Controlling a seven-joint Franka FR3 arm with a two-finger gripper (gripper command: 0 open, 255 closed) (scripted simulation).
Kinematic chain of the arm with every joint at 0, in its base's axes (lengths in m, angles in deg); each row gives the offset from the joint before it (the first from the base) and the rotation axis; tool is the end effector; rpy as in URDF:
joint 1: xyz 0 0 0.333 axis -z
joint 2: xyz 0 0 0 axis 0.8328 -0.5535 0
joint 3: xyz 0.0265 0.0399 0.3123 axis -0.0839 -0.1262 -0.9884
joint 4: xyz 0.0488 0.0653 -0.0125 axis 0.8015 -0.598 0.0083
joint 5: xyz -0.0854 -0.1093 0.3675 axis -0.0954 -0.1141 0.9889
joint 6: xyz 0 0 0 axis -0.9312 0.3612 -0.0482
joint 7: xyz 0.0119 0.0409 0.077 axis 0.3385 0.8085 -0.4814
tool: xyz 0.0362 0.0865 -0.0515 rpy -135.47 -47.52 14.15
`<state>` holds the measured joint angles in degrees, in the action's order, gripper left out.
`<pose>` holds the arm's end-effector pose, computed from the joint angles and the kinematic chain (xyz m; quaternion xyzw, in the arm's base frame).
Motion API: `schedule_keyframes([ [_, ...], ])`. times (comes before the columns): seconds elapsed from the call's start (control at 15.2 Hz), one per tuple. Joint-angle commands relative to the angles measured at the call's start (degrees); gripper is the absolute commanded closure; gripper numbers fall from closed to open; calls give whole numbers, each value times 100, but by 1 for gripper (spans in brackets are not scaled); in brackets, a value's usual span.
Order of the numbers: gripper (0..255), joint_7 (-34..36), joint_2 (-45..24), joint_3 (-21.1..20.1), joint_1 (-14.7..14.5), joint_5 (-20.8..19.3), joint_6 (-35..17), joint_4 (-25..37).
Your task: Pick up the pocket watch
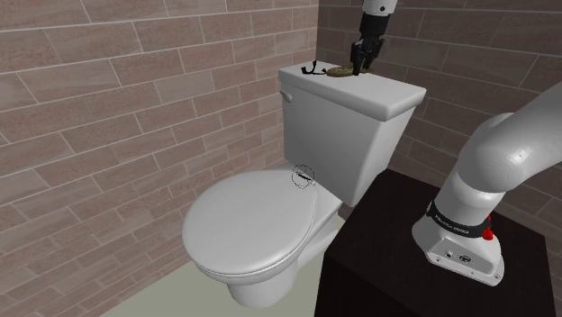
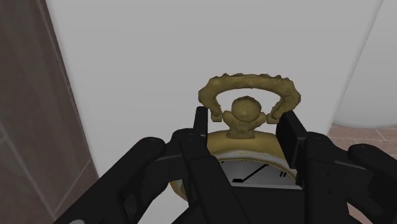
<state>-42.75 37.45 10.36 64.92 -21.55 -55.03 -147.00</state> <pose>0.3789 -0.1760 0.5552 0.9926 -0.1077 0.0565 0.0067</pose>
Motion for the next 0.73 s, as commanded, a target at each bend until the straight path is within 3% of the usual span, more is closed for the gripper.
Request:
schedule_keyframes([
  [0.0, 255, 2, -1, -16, -8, 11, 162, 163],
  [0.66, 255, -9, -68, -54, -33, 52, 778, 845],
])
